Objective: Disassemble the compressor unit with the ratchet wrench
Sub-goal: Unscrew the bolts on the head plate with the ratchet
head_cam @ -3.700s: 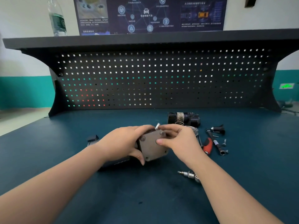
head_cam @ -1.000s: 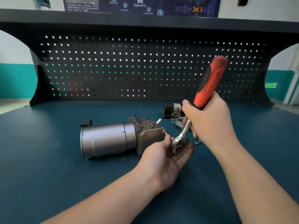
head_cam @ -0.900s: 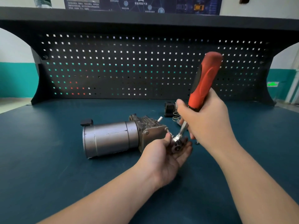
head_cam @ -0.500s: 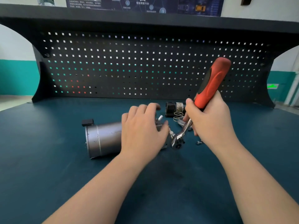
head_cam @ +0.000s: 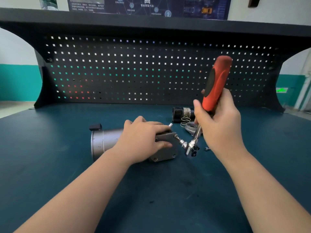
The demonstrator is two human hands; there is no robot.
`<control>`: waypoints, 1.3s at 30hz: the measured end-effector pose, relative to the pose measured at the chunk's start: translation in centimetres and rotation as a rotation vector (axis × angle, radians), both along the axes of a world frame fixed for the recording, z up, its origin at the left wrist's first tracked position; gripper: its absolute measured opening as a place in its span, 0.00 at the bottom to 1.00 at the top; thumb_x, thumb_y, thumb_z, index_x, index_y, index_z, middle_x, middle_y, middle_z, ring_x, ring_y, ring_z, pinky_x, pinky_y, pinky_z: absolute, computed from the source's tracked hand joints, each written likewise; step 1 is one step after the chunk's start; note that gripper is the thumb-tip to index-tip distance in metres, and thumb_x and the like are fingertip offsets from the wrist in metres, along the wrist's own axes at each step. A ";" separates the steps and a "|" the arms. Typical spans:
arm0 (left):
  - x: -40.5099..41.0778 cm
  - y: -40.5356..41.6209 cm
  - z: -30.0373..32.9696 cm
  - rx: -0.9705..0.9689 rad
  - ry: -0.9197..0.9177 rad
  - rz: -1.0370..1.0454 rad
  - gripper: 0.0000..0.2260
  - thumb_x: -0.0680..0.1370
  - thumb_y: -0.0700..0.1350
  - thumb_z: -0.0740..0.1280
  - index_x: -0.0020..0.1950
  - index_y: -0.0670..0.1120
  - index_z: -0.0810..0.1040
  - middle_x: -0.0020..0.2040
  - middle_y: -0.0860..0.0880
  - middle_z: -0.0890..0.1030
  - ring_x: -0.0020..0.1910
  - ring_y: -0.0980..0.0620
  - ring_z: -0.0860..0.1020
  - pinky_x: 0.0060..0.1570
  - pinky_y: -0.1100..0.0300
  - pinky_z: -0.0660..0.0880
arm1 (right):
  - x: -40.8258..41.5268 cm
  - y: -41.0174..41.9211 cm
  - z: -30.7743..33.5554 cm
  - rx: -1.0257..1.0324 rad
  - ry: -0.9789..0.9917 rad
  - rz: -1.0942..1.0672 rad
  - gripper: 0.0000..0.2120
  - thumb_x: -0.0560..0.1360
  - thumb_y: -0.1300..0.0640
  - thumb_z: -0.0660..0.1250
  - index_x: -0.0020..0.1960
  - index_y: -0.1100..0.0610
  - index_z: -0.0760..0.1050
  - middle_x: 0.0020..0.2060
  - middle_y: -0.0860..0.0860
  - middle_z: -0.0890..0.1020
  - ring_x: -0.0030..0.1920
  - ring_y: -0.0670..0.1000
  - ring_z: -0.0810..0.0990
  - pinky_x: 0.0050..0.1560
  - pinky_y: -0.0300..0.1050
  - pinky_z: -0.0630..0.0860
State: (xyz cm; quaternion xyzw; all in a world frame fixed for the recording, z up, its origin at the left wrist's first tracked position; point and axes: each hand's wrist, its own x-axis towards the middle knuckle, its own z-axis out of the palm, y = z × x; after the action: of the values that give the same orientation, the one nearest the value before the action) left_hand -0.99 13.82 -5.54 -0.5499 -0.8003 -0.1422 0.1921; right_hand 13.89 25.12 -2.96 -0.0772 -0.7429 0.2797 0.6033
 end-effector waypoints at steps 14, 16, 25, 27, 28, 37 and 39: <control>-1.0 0.4 -0.8 0.080 0.056 -0.087 0.22 0.72 0.65 0.63 0.65 0.66 0.65 0.65 0.60 0.74 0.63 0.57 0.72 0.53 0.58 0.66 | -2.6 -1.7 0.6 0.364 -0.027 -0.075 0.23 0.75 0.55 0.67 0.67 0.64 0.71 0.29 0.51 0.77 0.27 0.54 0.77 0.35 0.53 0.78; -0.9 0.2 -0.7 0.109 0.030 -0.094 0.20 0.71 0.64 0.64 0.62 0.66 0.68 0.59 0.57 0.78 0.59 0.56 0.74 0.48 0.59 0.64 | -3.5 -2.3 0.6 0.461 -0.038 -0.082 0.22 0.75 0.58 0.68 0.65 0.67 0.73 0.28 0.45 0.72 0.26 0.50 0.71 0.33 0.49 0.77; -0.9 0.4 -0.5 0.083 -0.026 -0.079 0.19 0.73 0.62 0.63 0.63 0.65 0.68 0.64 0.60 0.75 0.63 0.56 0.73 0.54 0.57 0.65 | -4.1 -0.8 -0.3 -0.042 0.231 -0.067 0.14 0.76 0.54 0.67 0.61 0.46 0.73 0.30 0.46 0.74 0.29 0.52 0.73 0.34 0.47 0.75; -0.8 0.4 -0.5 0.080 -0.043 -0.076 0.19 0.73 0.63 0.62 0.63 0.65 0.68 0.63 0.60 0.76 0.62 0.56 0.73 0.55 0.56 0.66 | -3.9 0.5 -0.4 -0.285 0.331 -0.130 0.08 0.76 0.53 0.66 0.54 0.49 0.76 0.28 0.46 0.73 0.27 0.47 0.72 0.30 0.40 0.71; -0.8 0.4 -0.5 0.077 -0.048 -0.074 0.19 0.73 0.63 0.62 0.63 0.65 0.68 0.64 0.61 0.75 0.62 0.56 0.73 0.56 0.56 0.65 | -3.8 1.2 -0.7 -0.410 0.374 -0.164 0.06 0.76 0.54 0.66 0.52 0.52 0.76 0.28 0.48 0.73 0.25 0.45 0.72 0.28 0.37 0.70; 4.1 -0.8 -0.1 0.490 -0.409 -0.152 0.08 0.74 0.54 0.63 0.45 0.54 0.80 0.42 0.58 0.83 0.42 0.60 0.78 0.44 0.64 0.71 | -4.1 3.5 -3.0 -0.879 0.454 -0.238 0.06 0.77 0.50 0.63 0.43 0.49 0.68 0.39 0.57 0.79 0.33 0.52 0.76 0.39 0.45 0.72; 6.6 -0.4 -0.2 0.622 -0.939 -0.157 0.11 0.75 0.49 0.61 0.34 0.48 0.76 0.31 0.51 0.80 0.31 0.54 0.79 0.36 0.59 0.75 | -4.1 3.5 -2.8 -0.857 0.445 -0.244 0.07 0.77 0.50 0.62 0.43 0.49 0.67 0.41 0.59 0.80 0.35 0.52 0.77 0.40 0.44 0.72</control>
State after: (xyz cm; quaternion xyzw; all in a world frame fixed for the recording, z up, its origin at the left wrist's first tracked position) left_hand 5.62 13.37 -5.78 -0.4031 -0.6769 -0.6145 -0.0424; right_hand 9.83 28.59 -5.76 -0.3430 -0.3997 0.4970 0.6896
